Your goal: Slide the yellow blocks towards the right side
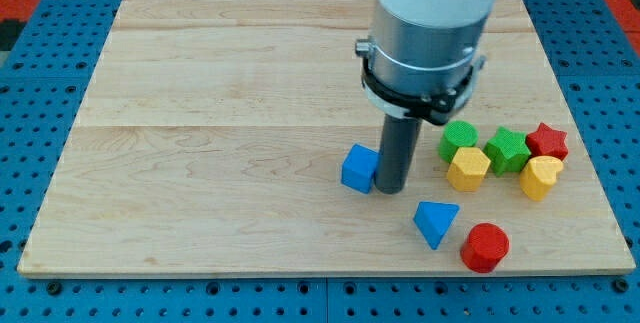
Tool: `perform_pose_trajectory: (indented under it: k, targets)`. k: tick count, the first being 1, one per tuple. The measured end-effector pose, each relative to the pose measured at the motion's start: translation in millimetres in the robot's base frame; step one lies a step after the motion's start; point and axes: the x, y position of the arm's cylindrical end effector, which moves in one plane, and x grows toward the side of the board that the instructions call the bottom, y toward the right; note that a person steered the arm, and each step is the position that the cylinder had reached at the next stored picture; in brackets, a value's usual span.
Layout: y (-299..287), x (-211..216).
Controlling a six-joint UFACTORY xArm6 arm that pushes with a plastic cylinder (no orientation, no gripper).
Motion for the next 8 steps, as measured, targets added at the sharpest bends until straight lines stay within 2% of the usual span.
perform_pose_trajectory:
  k: [1, 3, 4, 6, 7, 8]
  targets:
    - [19, -16]
    - [-54, -17]
    - [-2, -30]
    - [137, 13]
    - [154, 19]
    - [122, 40]
